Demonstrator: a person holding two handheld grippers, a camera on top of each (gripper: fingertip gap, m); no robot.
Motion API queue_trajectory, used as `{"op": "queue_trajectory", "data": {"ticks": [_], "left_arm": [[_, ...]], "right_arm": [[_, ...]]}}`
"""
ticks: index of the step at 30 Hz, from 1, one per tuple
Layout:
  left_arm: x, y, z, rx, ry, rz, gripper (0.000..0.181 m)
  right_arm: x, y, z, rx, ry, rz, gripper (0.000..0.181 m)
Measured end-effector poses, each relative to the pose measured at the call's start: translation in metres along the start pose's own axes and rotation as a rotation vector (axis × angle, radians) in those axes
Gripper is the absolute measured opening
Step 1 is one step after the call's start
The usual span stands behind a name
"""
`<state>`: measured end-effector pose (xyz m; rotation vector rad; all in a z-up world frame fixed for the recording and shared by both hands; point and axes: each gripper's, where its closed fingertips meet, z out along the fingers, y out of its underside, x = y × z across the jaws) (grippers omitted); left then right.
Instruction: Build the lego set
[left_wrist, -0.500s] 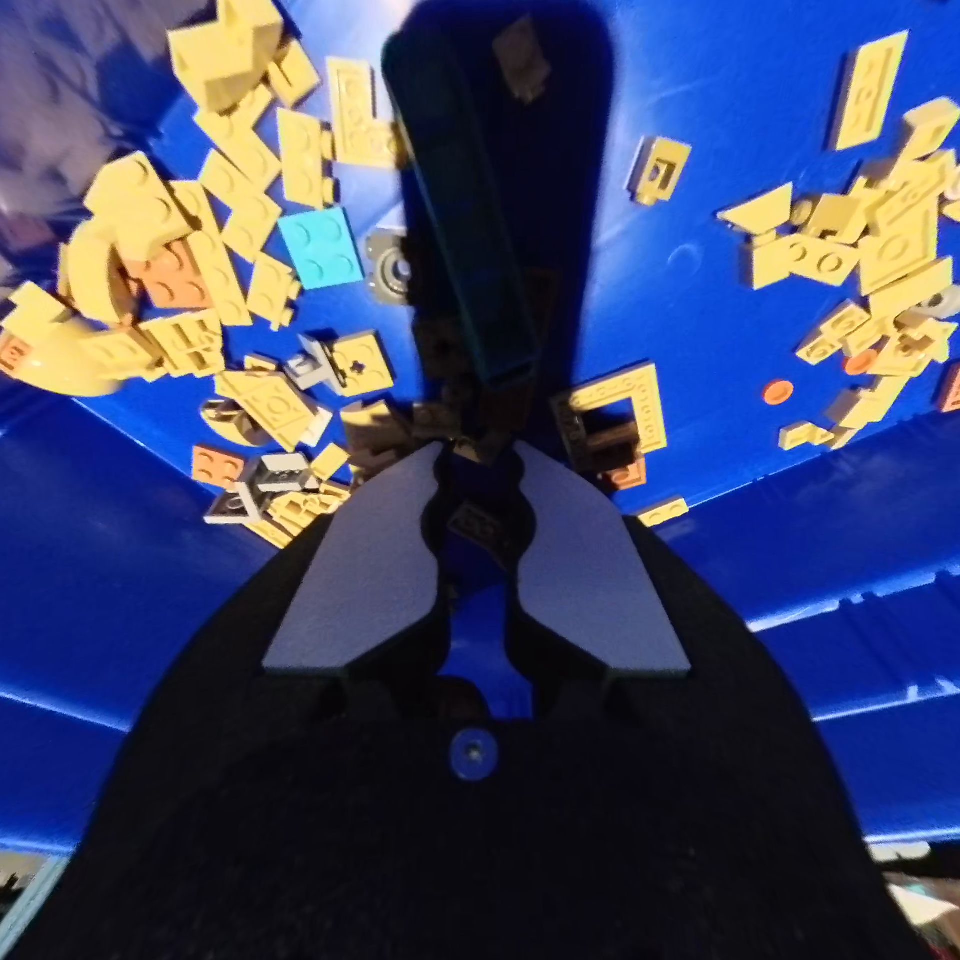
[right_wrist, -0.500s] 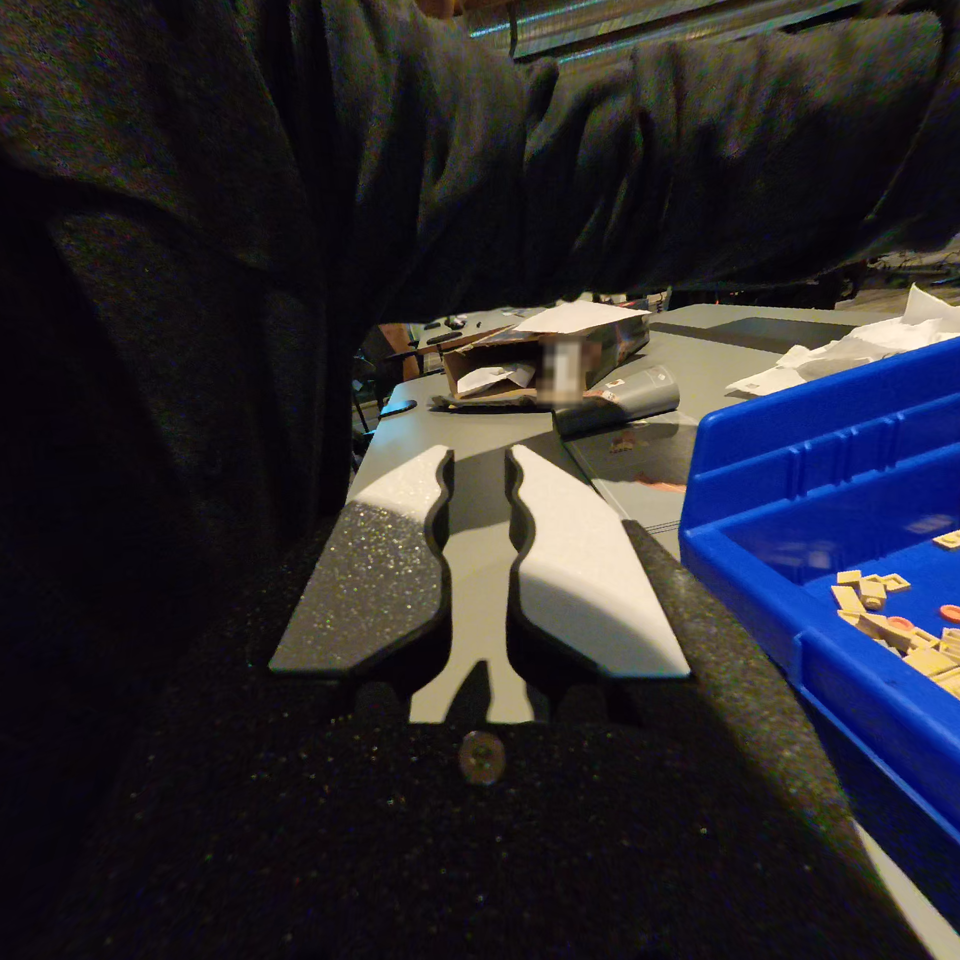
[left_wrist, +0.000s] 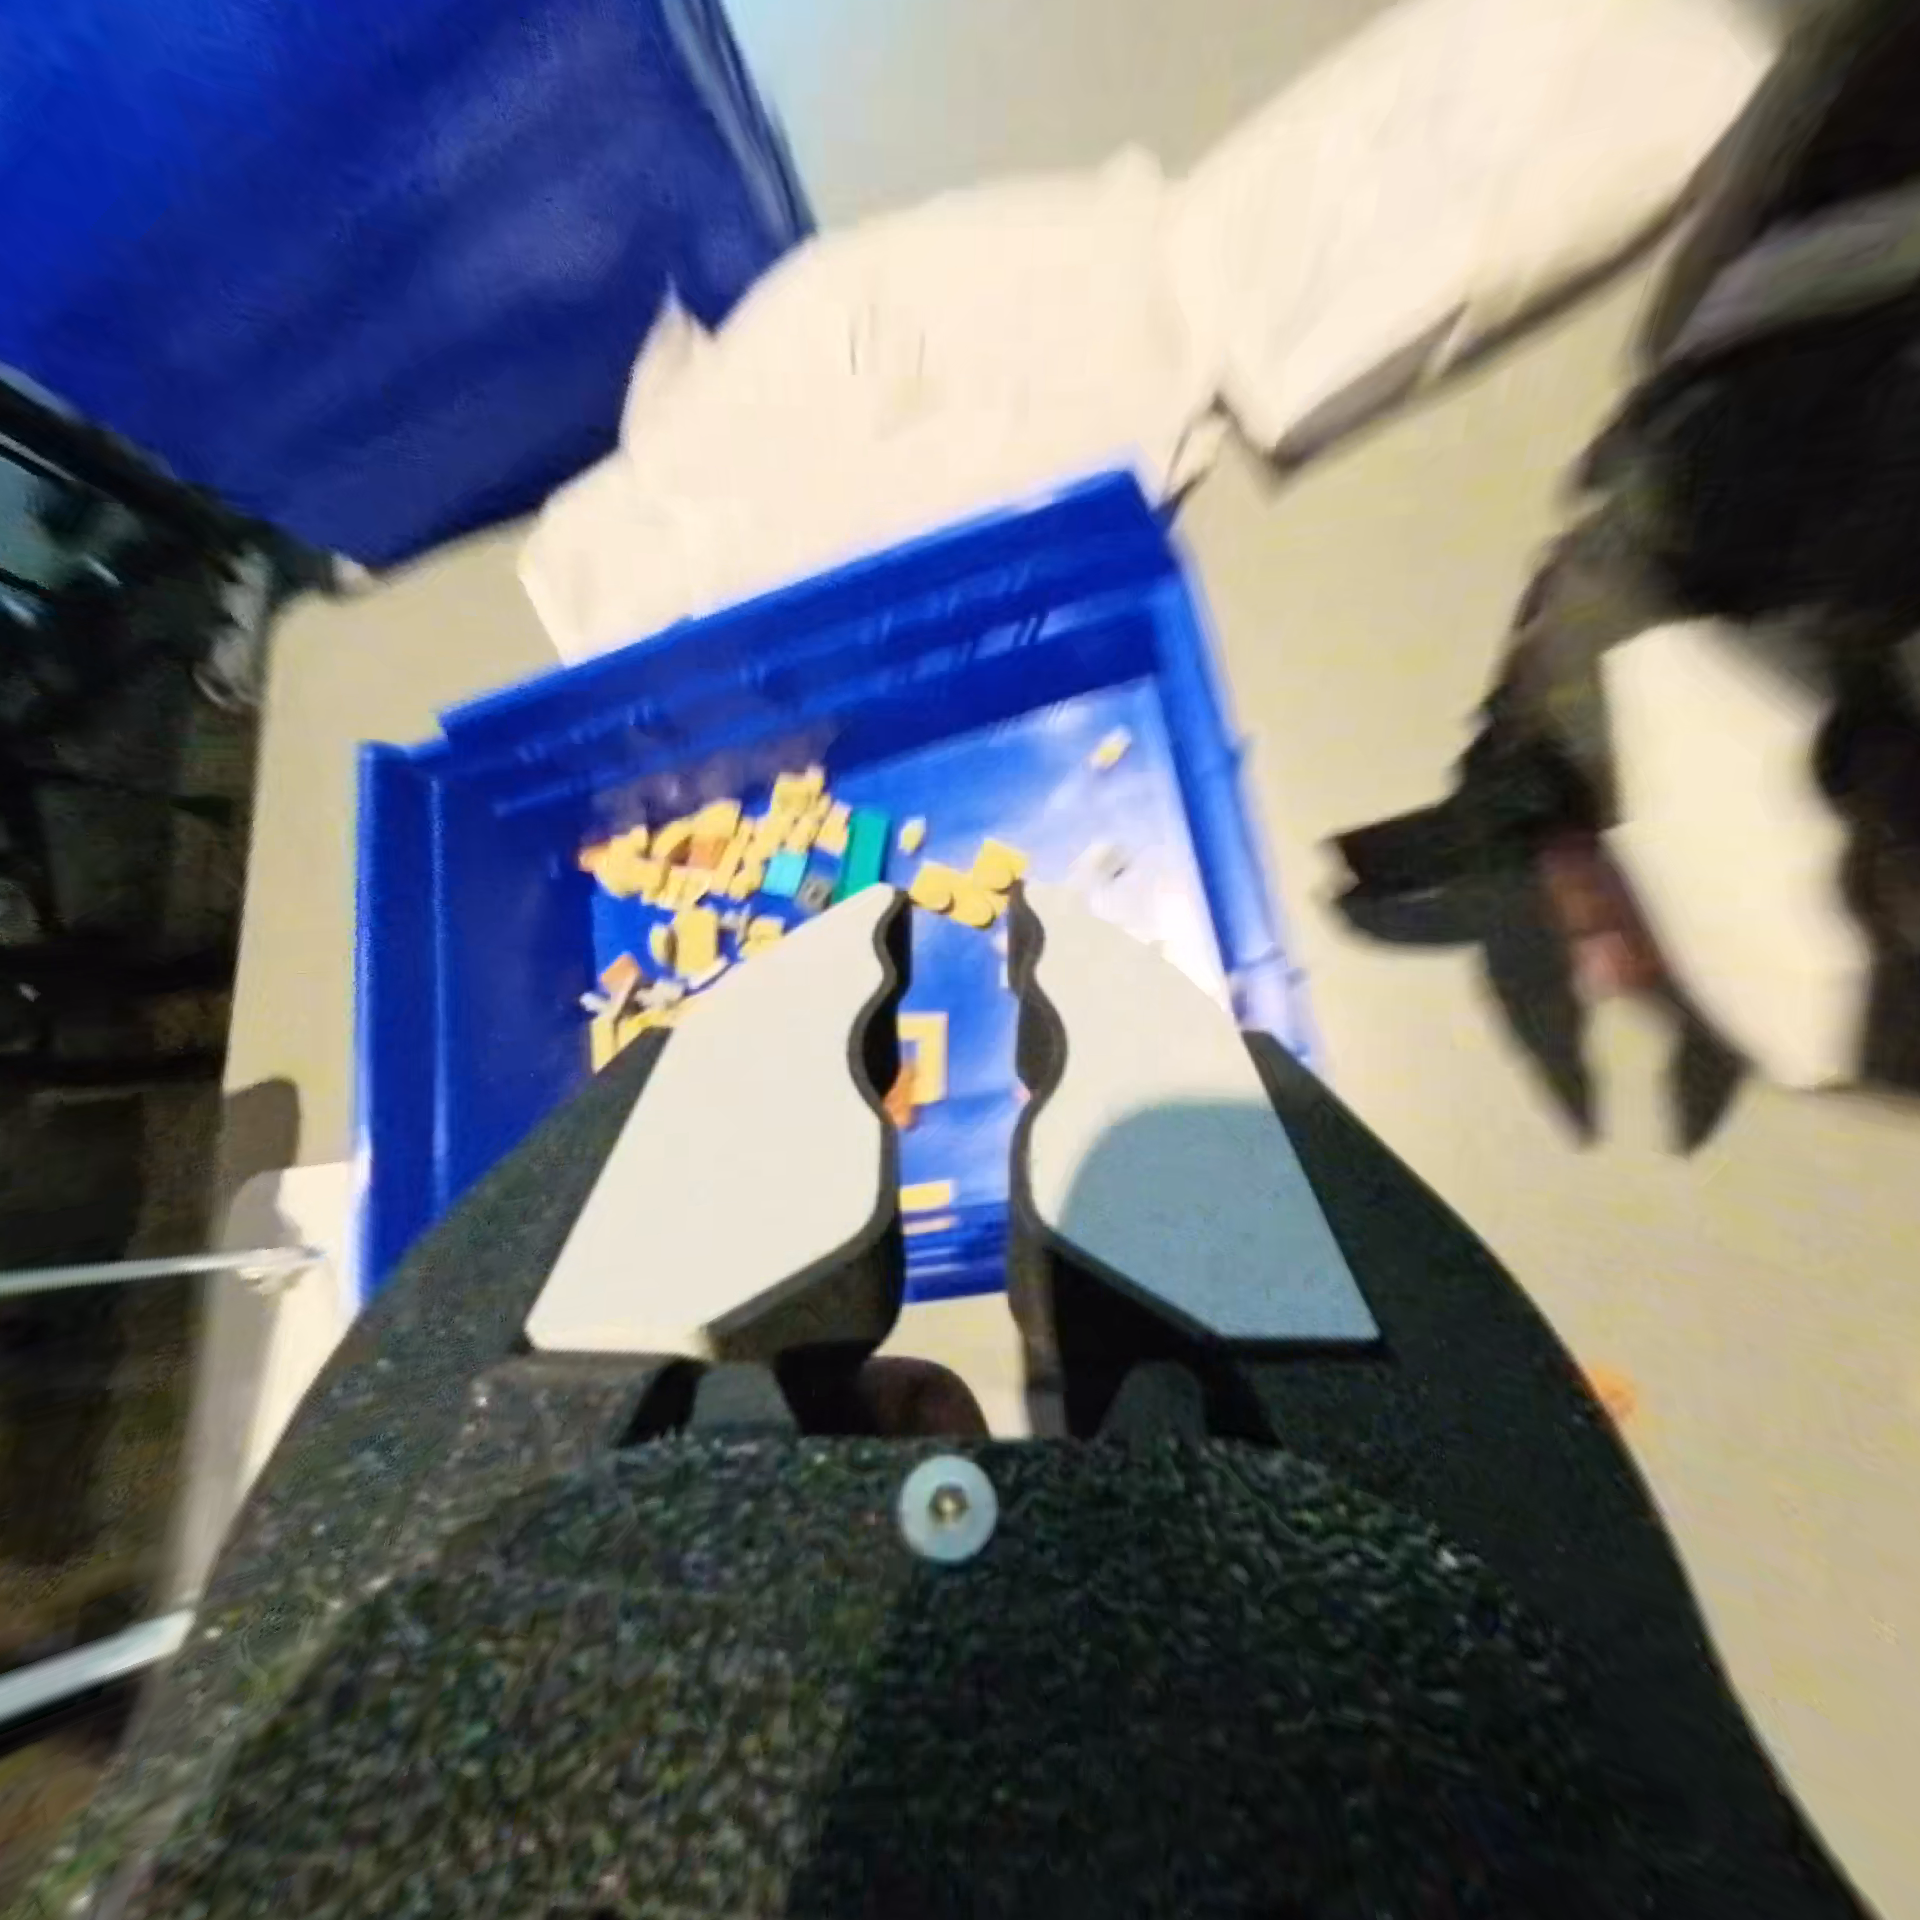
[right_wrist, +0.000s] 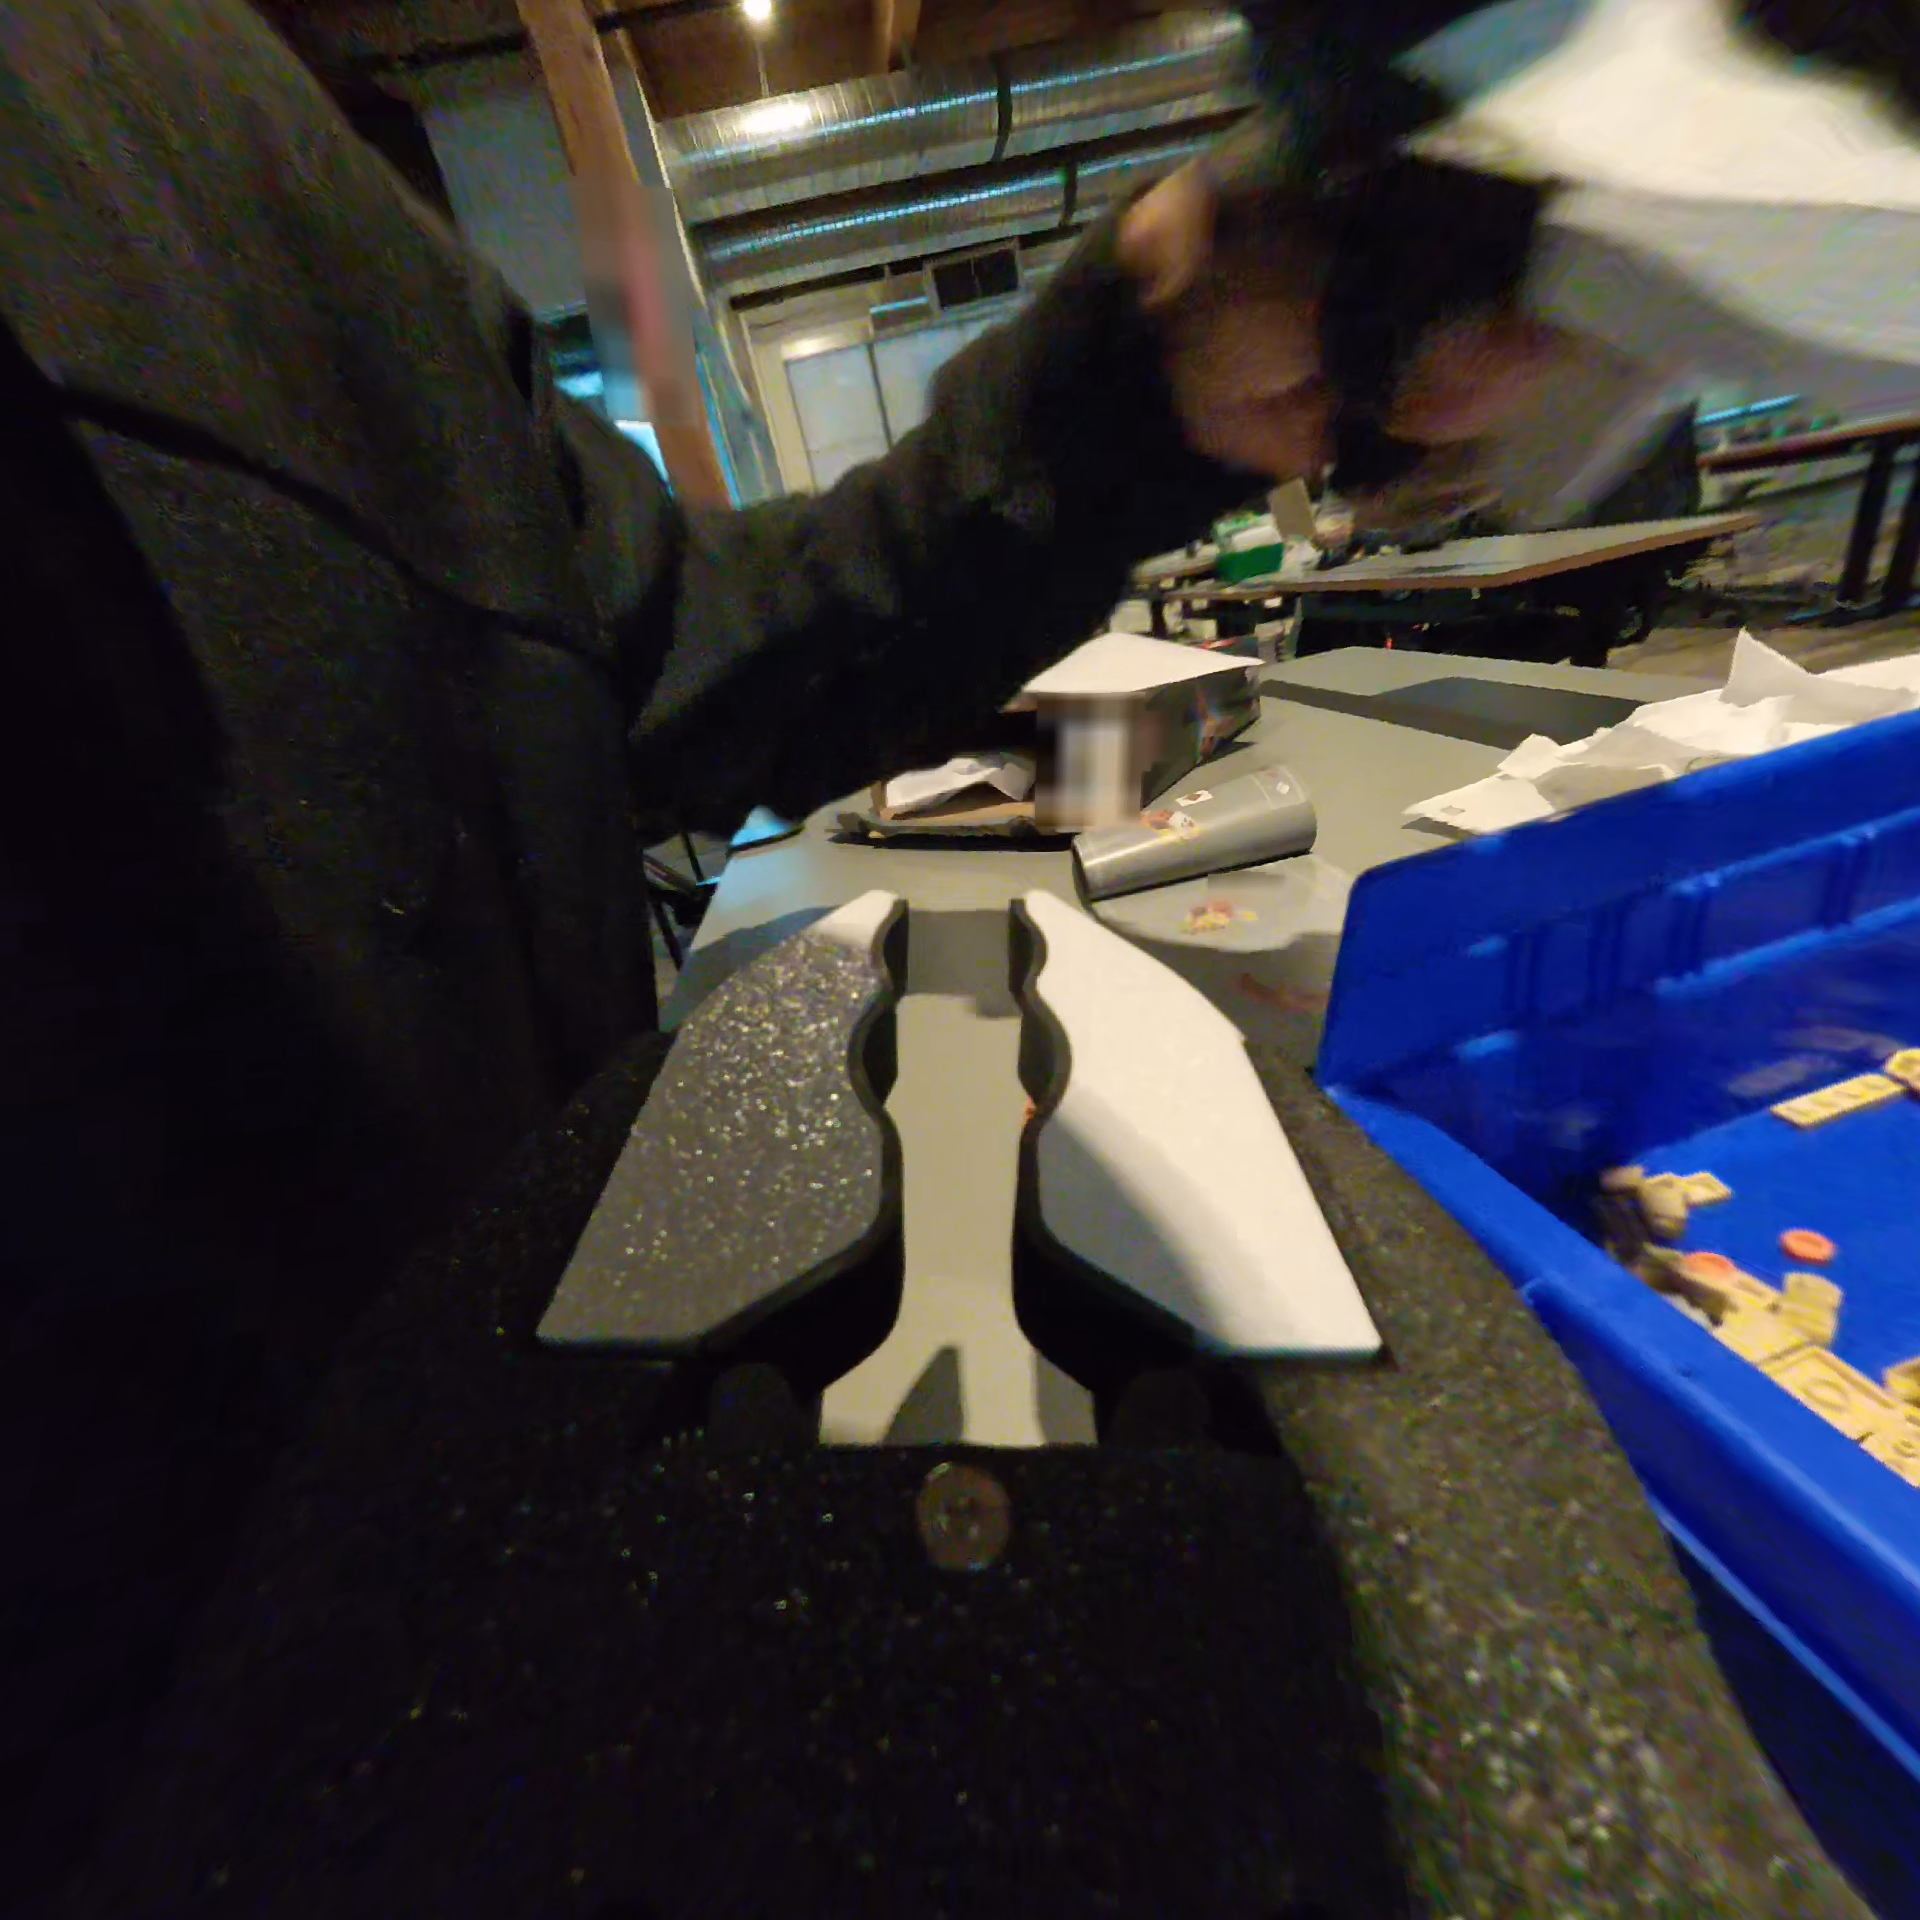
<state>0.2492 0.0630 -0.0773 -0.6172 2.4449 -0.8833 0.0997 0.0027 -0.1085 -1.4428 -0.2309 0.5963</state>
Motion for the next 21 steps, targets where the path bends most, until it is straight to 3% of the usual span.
{"op": "queue_trajectory", "data": {"ticks": [3,8,10,14,21], "left_arm": [[0.062,-0.006,-0.043,0.306,-0.05,-0.238,0.017],[0.132,0.041,-0.075,0.649,-0.104,-0.754,0.017],[0.149,0.064,-0.08,0.7,-0.16,-0.9,0.017],[0.181,0.093,-0.084,0.69,-0.179,-1.023,0.017],[0.2,0.112,-0.101,0.735,-0.117,-1.198,0.016]], "right_arm": [[0.0,-0.001,0.0,-0.02,0.042,-0.107,0.018],[-0.001,0.0,0.015,-0.036,0.127,-0.271,0.018],[-0.008,0.002,0.029,-0.05,0.136,-0.291,0.018],[-0.027,0.023,0.069,-0.143,0.099,-0.37,0.022],[-0.041,0.046,0.11,-0.261,0.091,-0.678,0.028]]}}
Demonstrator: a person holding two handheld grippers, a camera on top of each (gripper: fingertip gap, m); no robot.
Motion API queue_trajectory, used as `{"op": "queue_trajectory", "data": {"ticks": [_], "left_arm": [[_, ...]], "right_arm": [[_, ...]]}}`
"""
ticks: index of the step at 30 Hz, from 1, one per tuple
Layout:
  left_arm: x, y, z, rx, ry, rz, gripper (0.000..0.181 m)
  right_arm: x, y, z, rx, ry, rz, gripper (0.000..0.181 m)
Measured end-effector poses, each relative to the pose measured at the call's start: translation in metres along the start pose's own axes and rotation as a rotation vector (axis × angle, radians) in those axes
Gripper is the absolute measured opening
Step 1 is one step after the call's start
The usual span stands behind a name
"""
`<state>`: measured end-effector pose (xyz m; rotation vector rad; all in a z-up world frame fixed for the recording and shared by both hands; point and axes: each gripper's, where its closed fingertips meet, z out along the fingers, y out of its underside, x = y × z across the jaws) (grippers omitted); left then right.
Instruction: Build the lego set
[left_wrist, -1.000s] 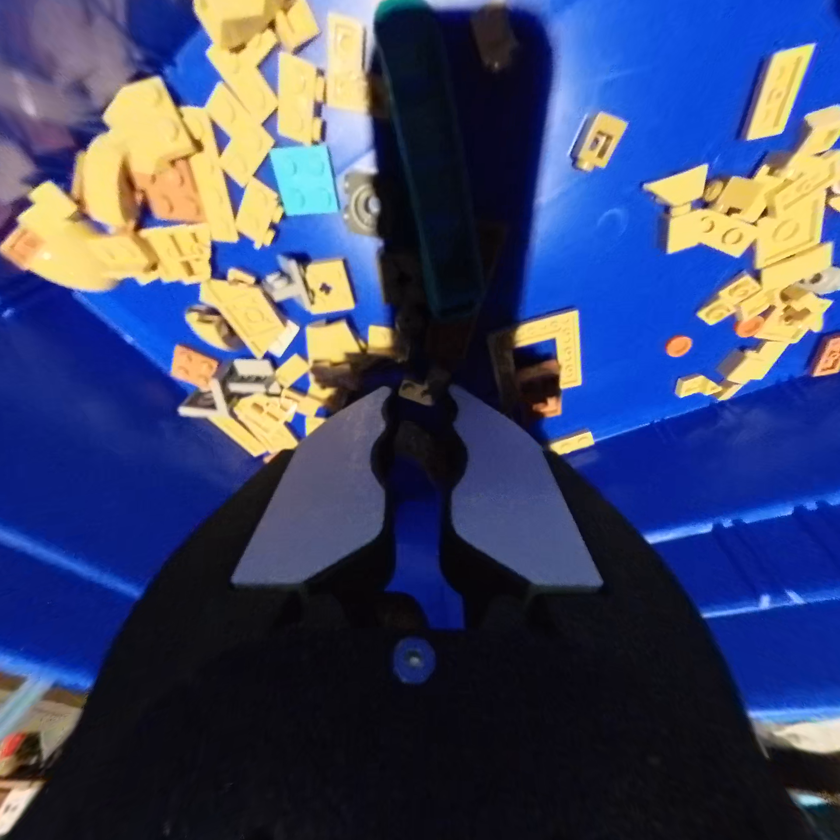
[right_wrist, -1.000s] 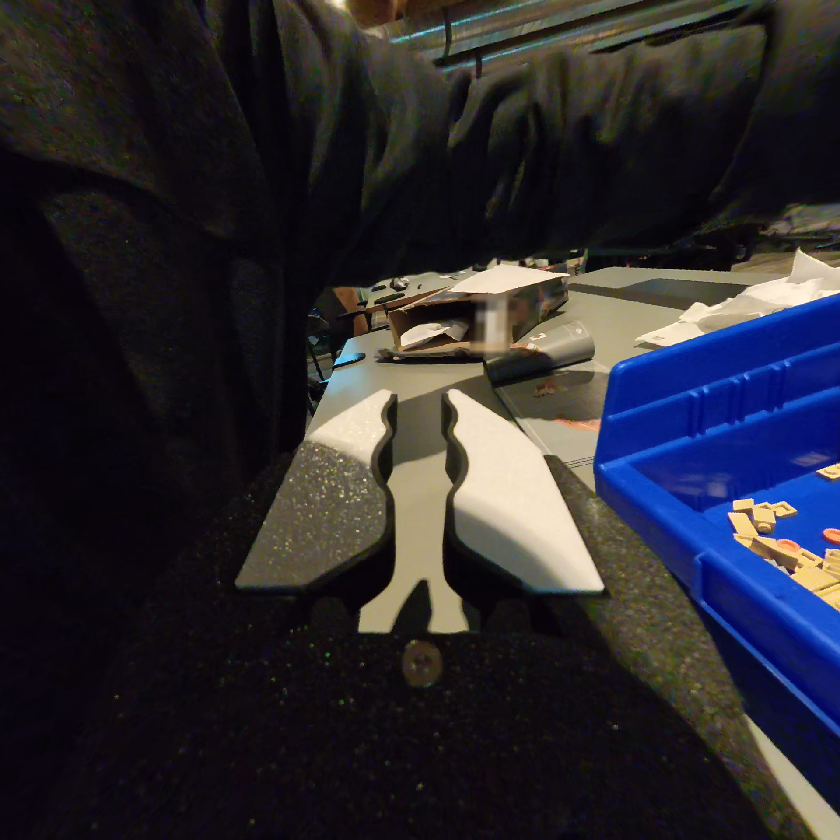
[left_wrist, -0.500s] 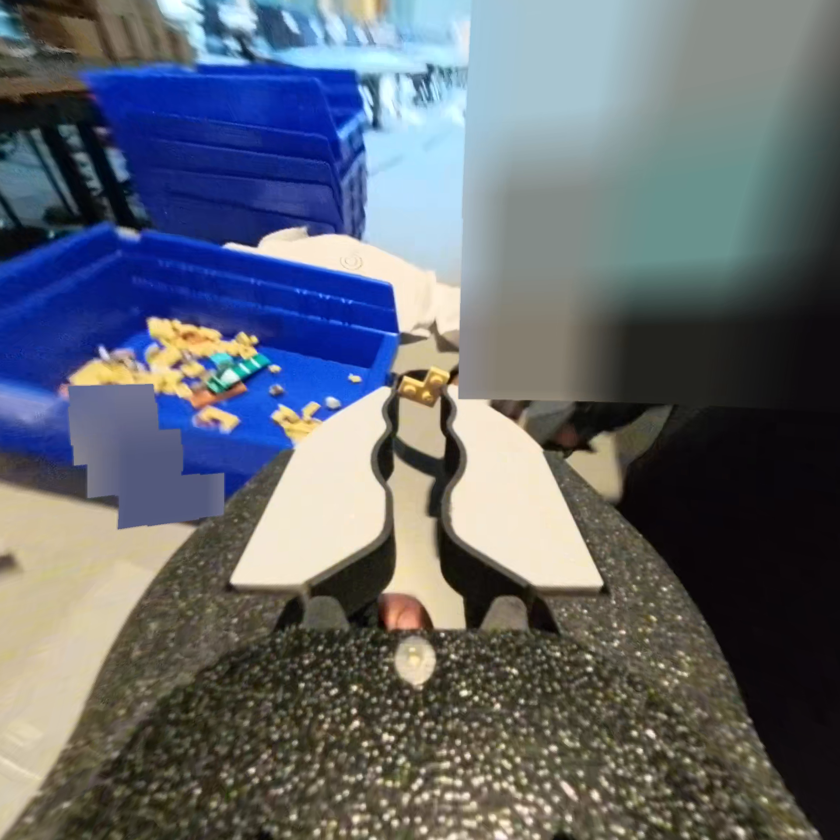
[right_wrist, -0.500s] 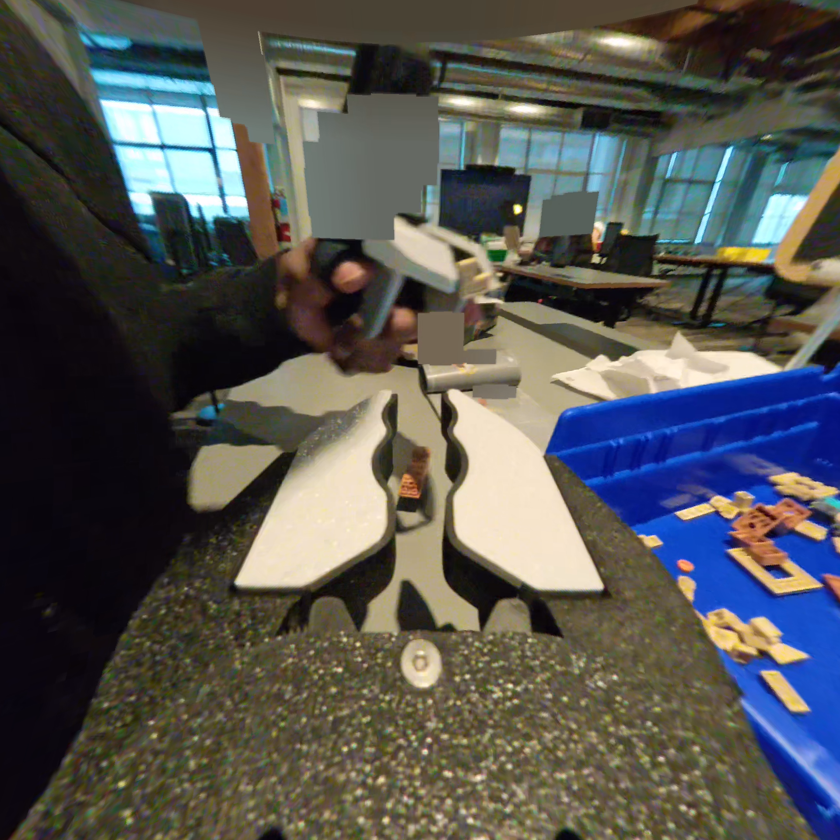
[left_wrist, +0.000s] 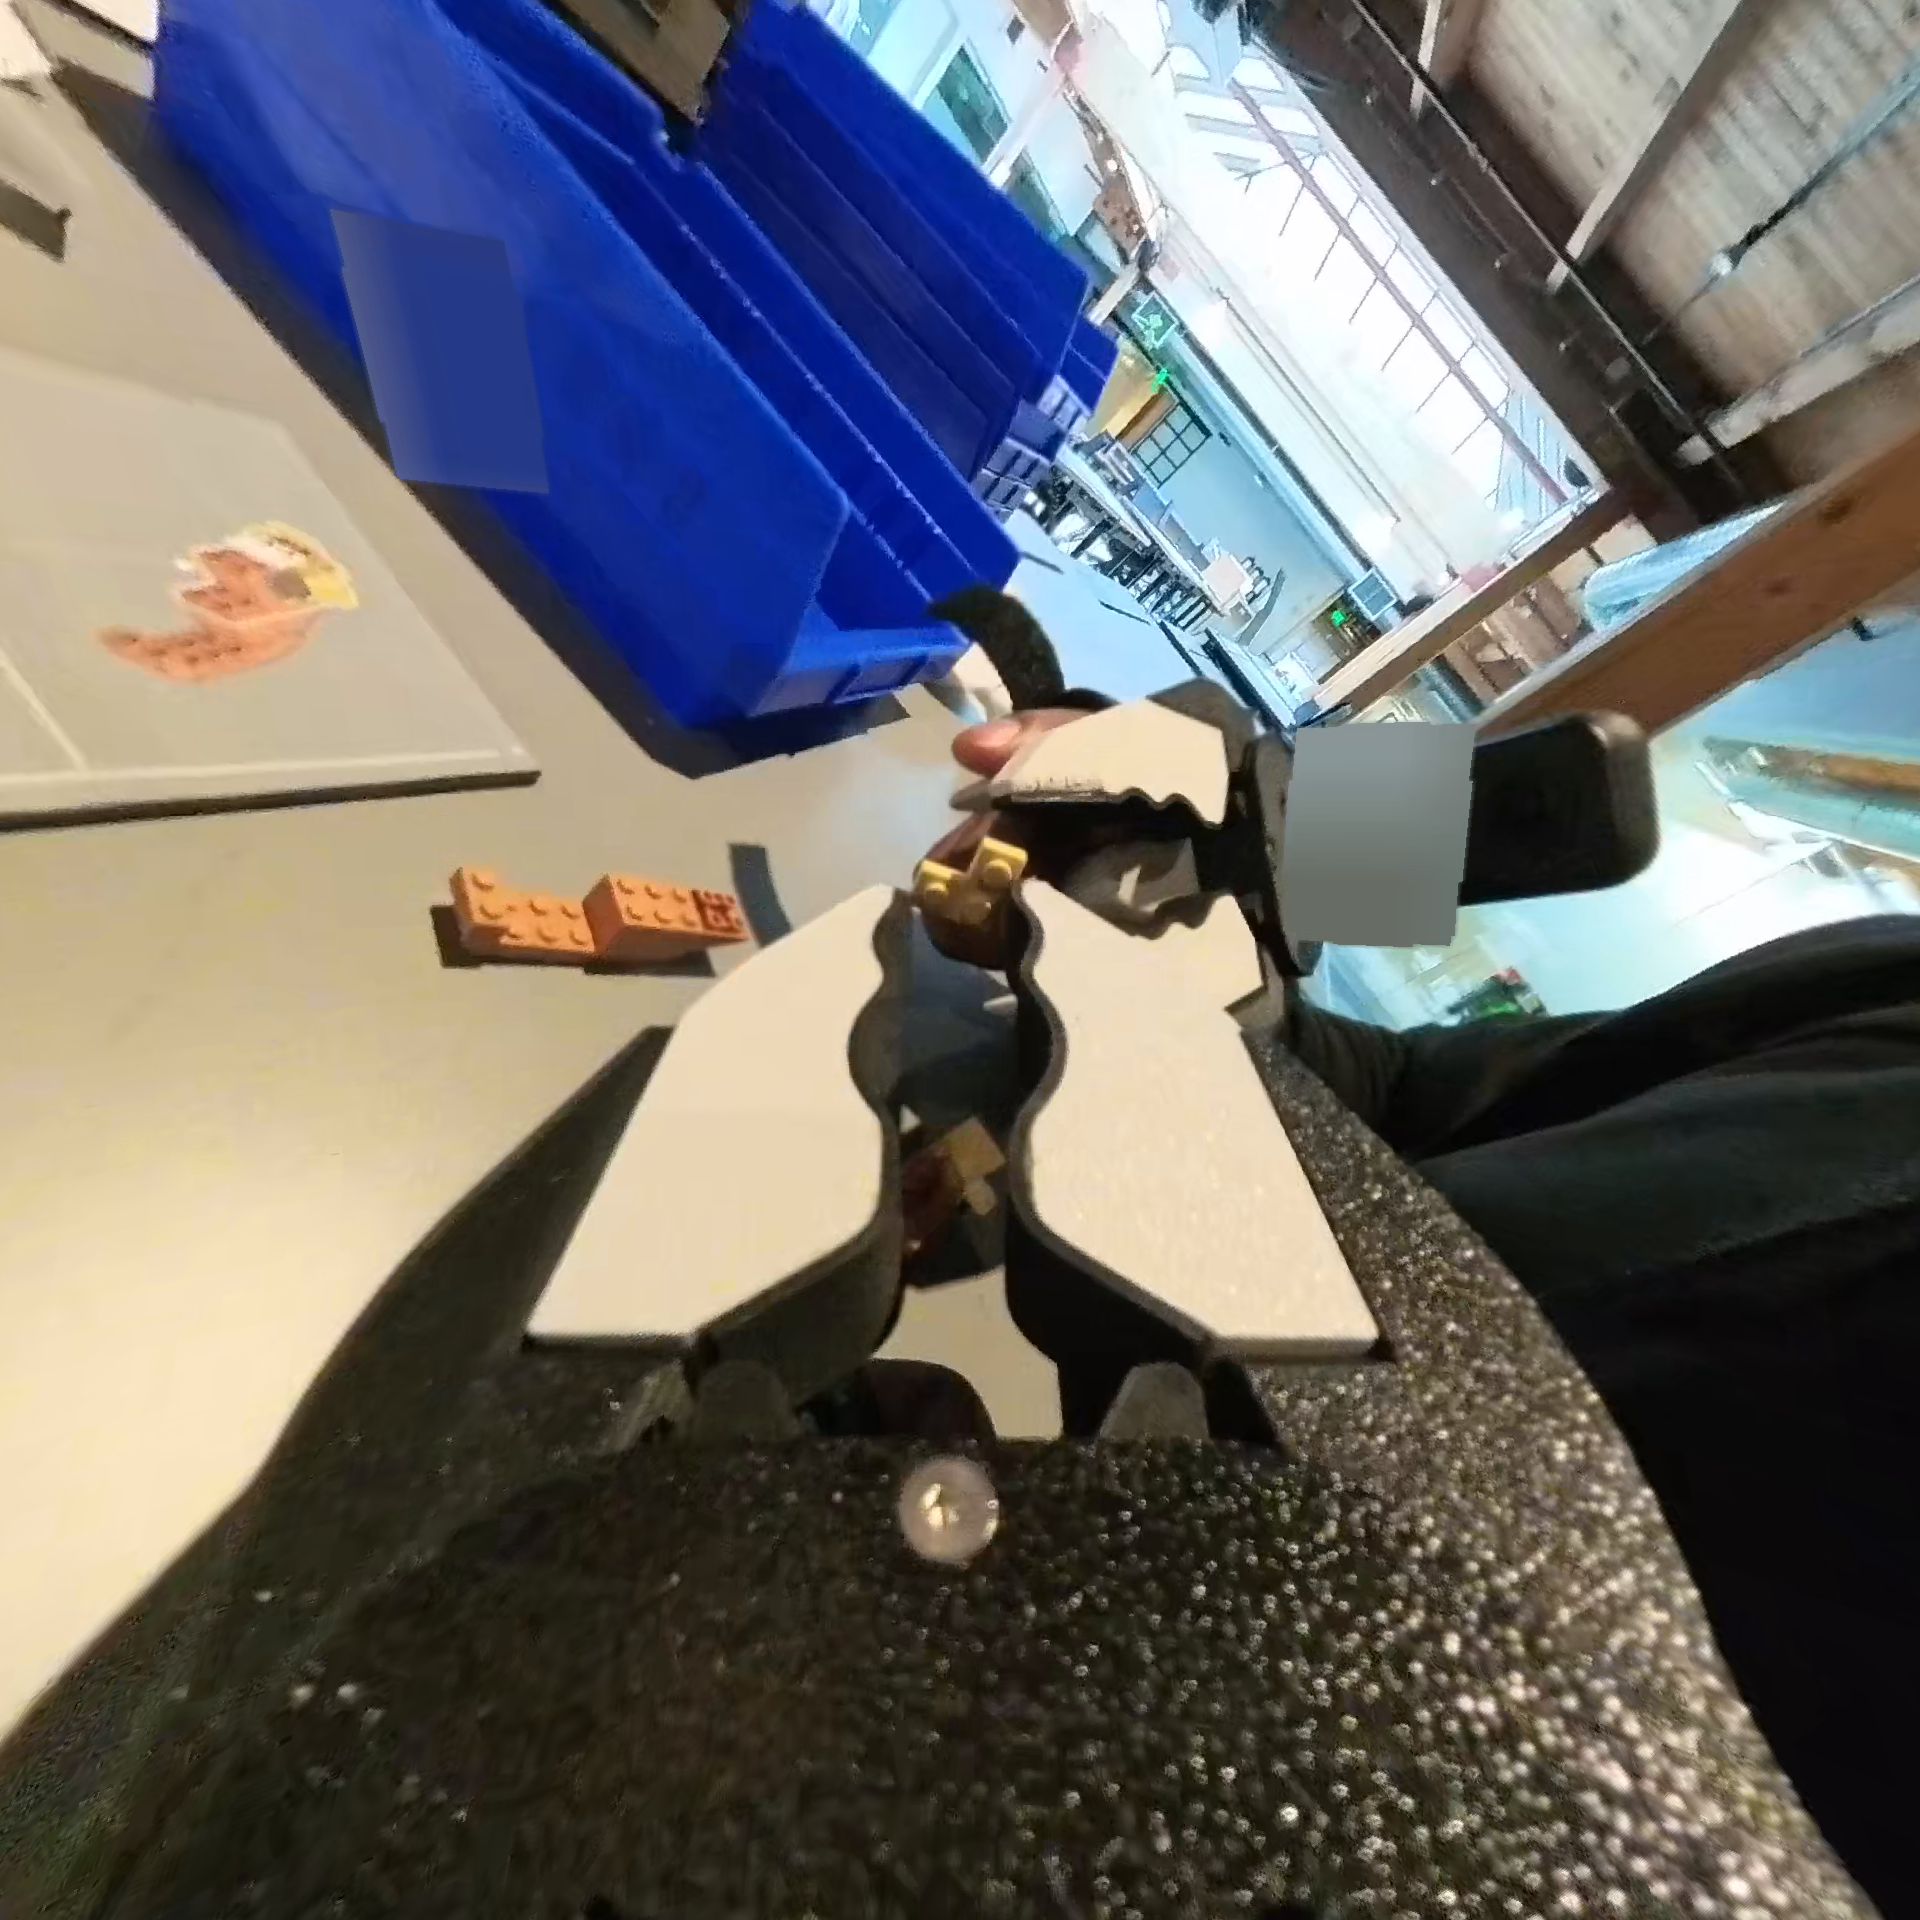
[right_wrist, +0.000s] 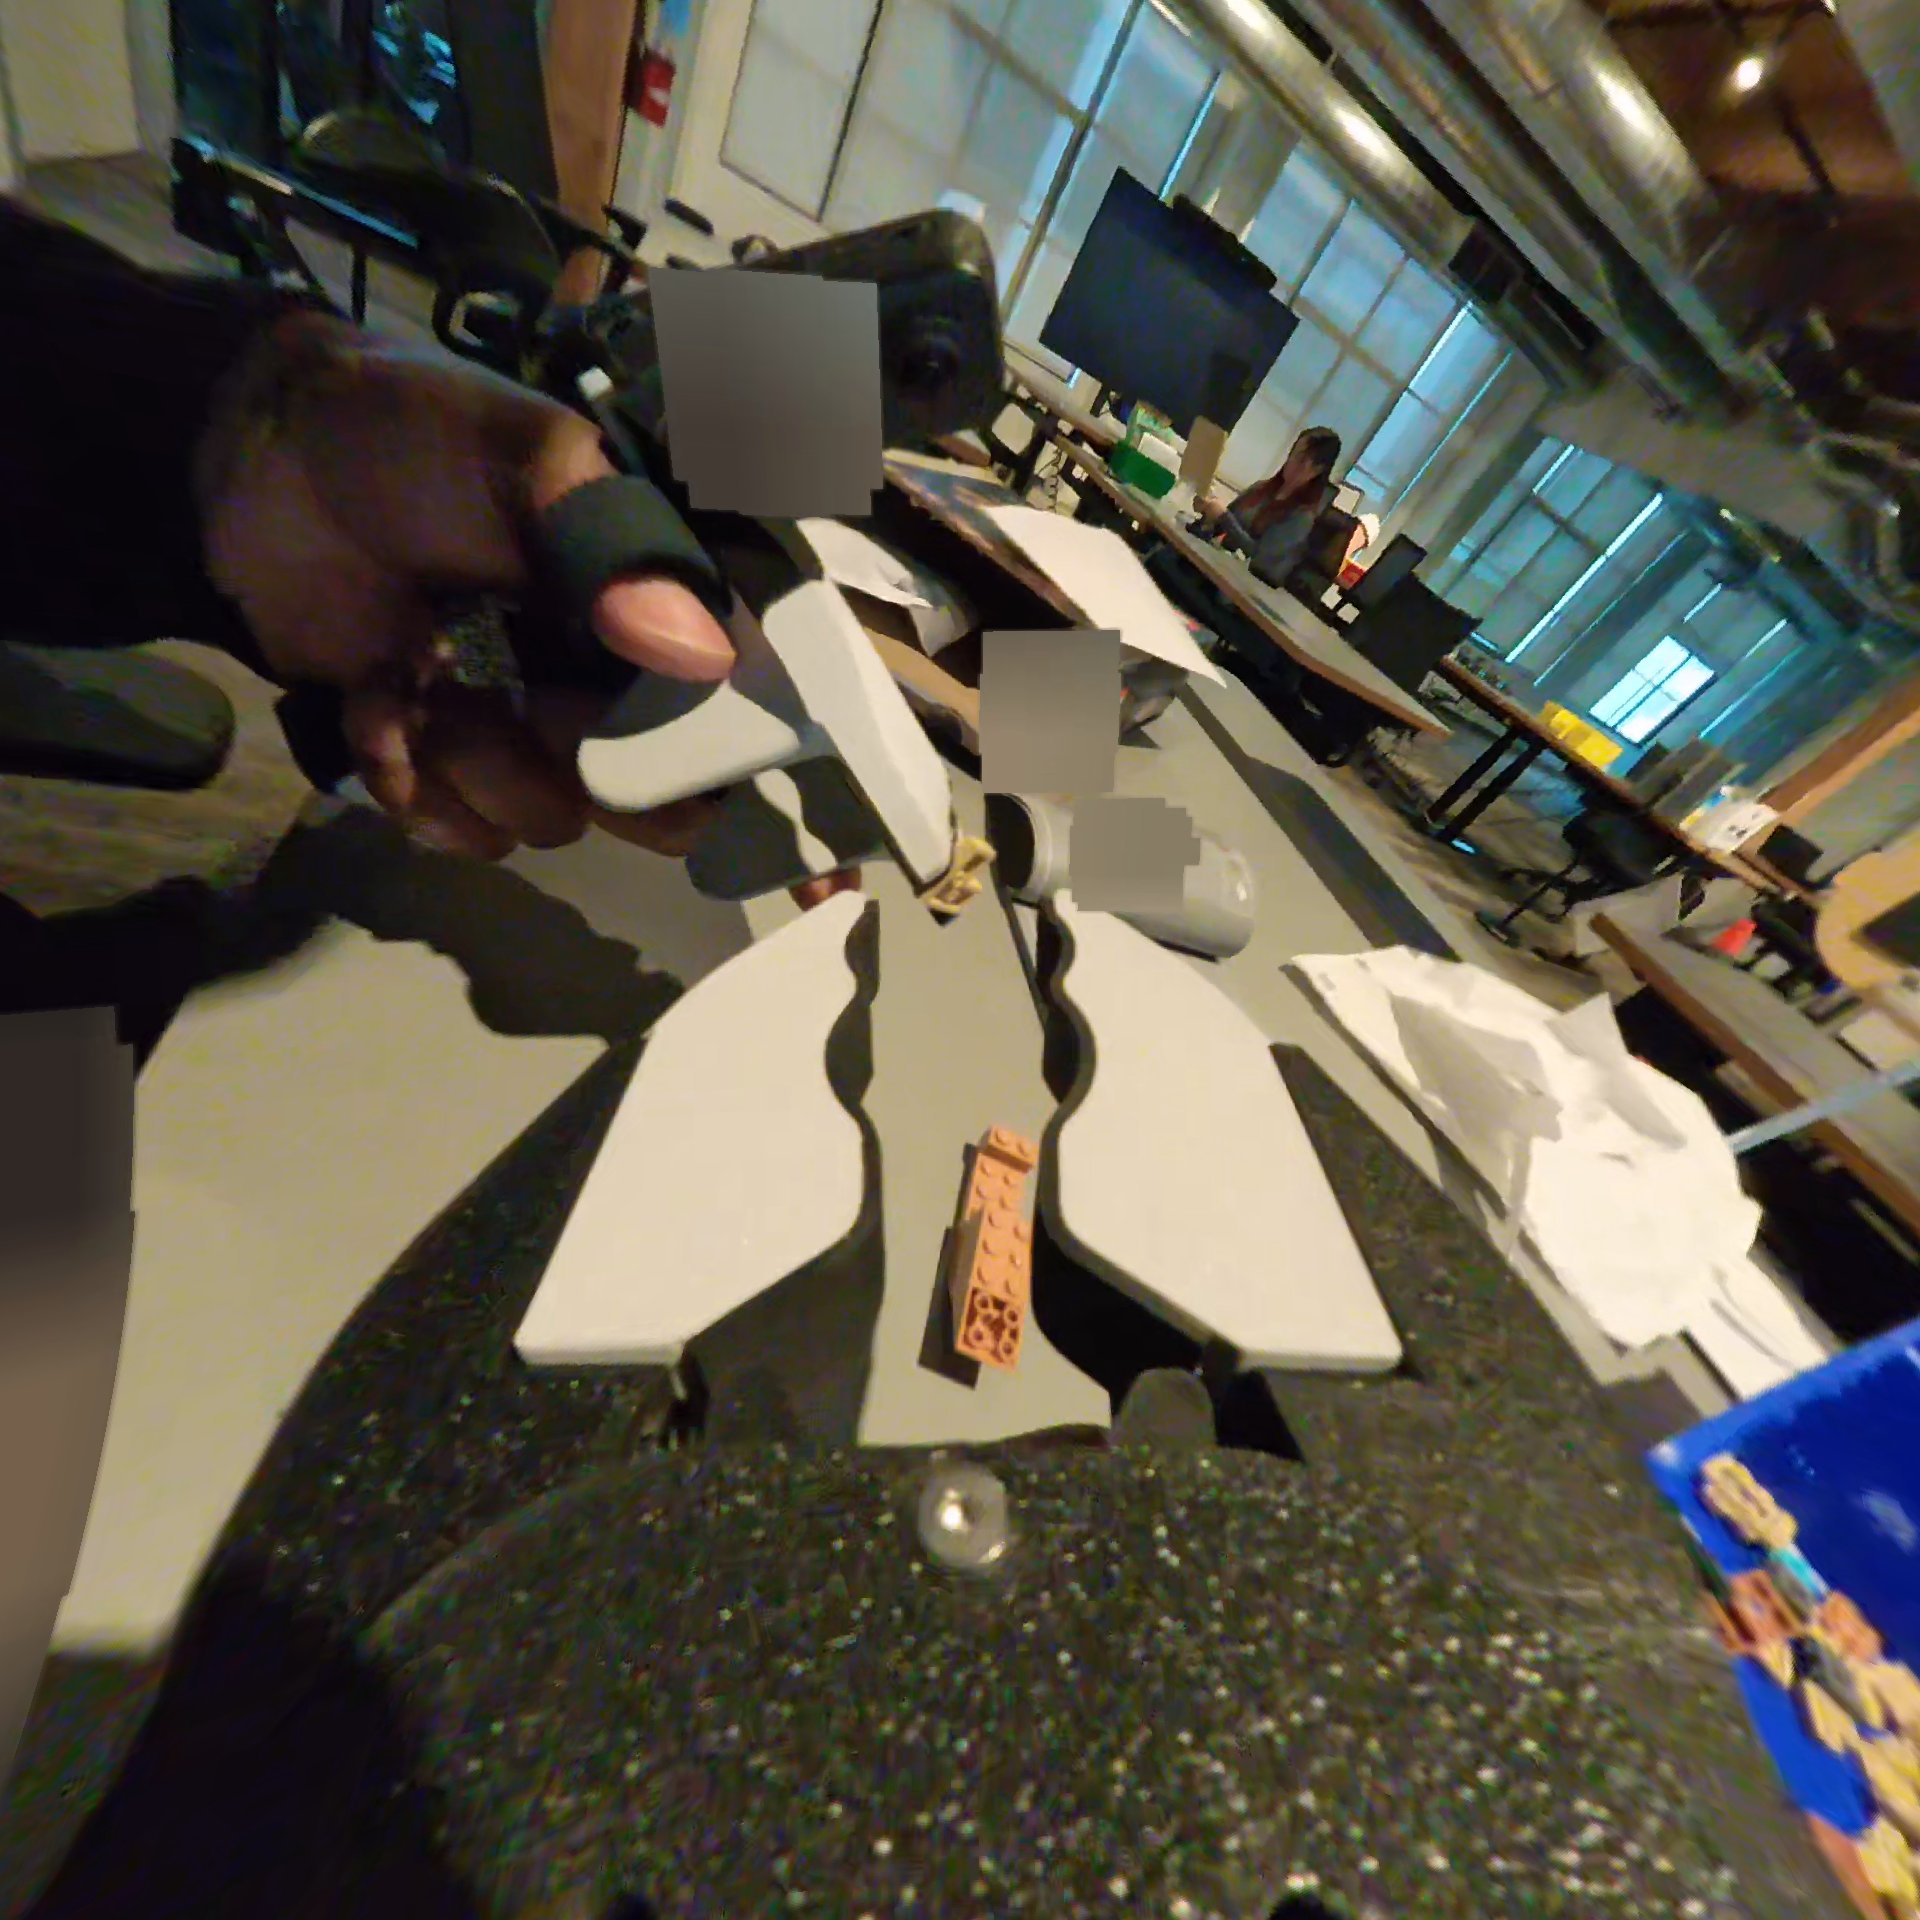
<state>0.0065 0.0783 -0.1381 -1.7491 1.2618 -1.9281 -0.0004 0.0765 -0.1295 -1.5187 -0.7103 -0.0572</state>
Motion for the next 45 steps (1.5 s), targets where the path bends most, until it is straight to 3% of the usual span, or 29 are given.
{"op": "queue_trajectory", "data": {"ticks": [6,14,45], "left_arm": [[-0.006,0.003,-0.011,0.03,-0.014,0.002,0.017],[-0.046,0.002,-0.009,0.01,-0.136,0.072,0.016],[-0.055,0.005,-0.001,-0.06,-0.138,0.04,0.016]], "right_arm": [[-0.002,-0.003,0.008,-0.019,-0.03,-0.15,0.03],[0.016,0.002,0.011,0.047,0.039,-0.14,0.027],[0.013,0.019,0.016,0.007,0.057,-0.114,0.027]]}}
